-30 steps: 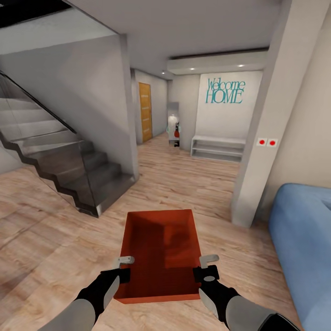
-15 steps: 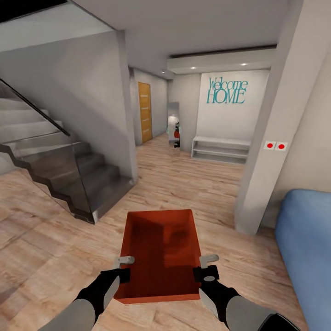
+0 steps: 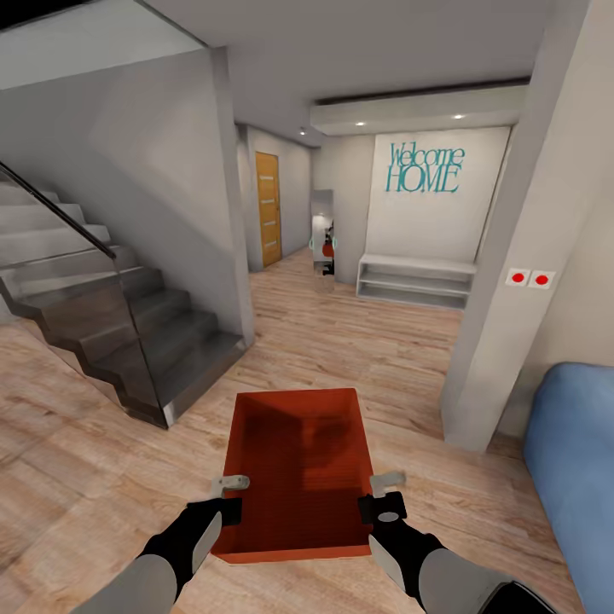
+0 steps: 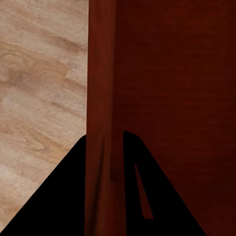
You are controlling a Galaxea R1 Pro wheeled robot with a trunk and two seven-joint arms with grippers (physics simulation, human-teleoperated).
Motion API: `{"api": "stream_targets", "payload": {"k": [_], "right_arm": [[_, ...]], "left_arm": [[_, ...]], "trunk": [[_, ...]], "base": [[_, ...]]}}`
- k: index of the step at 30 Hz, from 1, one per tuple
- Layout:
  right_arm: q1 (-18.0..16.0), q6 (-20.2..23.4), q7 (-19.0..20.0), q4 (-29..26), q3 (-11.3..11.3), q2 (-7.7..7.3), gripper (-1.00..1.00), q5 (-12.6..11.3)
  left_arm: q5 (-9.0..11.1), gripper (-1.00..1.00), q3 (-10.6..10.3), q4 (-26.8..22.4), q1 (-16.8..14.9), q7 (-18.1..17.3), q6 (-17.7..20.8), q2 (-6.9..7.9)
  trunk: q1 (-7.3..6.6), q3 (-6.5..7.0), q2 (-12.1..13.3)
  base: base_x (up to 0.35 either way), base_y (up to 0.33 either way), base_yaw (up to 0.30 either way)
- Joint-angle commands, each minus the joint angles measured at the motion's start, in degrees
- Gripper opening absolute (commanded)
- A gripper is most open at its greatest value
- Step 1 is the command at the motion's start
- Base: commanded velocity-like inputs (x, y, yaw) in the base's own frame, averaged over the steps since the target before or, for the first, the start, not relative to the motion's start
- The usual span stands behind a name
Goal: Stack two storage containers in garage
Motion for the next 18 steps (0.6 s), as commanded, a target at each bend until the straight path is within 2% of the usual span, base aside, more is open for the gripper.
{"api": "stream_targets", "payload": {"k": [1,18], "right_arm": [[-0.12,-0.72,-0.16,-0.16,-2.26,0.0,-1.0,0.68],[-0.12,-0.72,-0.16,-0.16,-2.26,0.0,-1.0,0.68]], "left_arm": [[-1.18,-1.0,0.51,0.02,0.03,0.4,0.45,0.0],[-1.18,-1.0,0.49,0.02,0.03,0.4,0.43,0.0]], "trunk": [[0.05,-0.08,-0.07],[0.05,-0.08,-0.07]], "base": [[0.322,0.0,0.0],[0.322,0.0,0.0]]}}
